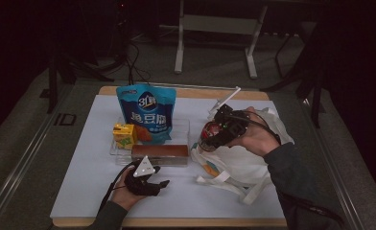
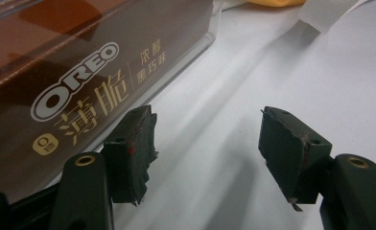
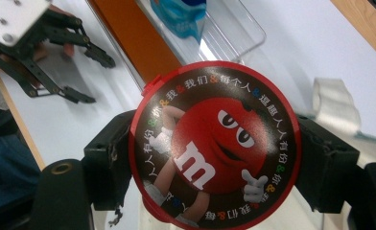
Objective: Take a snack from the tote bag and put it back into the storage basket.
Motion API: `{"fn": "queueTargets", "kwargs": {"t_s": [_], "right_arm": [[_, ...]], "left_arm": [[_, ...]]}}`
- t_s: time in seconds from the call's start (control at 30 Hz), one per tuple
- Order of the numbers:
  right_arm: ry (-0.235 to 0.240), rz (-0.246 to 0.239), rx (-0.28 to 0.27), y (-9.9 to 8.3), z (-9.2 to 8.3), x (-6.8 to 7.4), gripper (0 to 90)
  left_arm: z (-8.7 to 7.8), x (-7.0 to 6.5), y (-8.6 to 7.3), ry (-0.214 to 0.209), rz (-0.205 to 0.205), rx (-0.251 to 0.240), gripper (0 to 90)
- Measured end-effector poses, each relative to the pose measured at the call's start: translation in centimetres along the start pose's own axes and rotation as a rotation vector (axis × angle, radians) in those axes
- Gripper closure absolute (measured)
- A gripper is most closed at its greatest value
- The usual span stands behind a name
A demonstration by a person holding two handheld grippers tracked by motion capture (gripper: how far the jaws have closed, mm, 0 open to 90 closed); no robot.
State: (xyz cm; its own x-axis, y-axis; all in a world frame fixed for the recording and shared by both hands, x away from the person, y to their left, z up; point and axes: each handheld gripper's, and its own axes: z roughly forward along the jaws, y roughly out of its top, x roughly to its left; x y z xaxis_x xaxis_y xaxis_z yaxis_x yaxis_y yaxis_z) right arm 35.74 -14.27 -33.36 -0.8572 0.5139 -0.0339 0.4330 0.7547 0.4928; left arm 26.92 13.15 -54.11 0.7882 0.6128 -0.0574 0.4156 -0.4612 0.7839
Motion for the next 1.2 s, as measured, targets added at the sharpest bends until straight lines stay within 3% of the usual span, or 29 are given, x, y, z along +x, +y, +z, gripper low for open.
{"fn": "queueTargets", "kwargs": {"t_s": [0.53,0.93,1.2], "right_arm": [[0.024,0.023,-0.020,2.7,1.6,0.1,25.6],[-0.021,0.033,0.001,4.2,3.2,-0.1,25.6],[-0.026,0.044,0.008,4.6,4.4,-0.4,25.6]], "left_arm": [[0.0,0.0,0.0,0.002,0.002,0.000,37.2],[0.0,0.0,0.0,0.001,0.002,0.000,37.2],[0.0,0.0,0.0,0.001,0.002,-0.001,37.2]]}}
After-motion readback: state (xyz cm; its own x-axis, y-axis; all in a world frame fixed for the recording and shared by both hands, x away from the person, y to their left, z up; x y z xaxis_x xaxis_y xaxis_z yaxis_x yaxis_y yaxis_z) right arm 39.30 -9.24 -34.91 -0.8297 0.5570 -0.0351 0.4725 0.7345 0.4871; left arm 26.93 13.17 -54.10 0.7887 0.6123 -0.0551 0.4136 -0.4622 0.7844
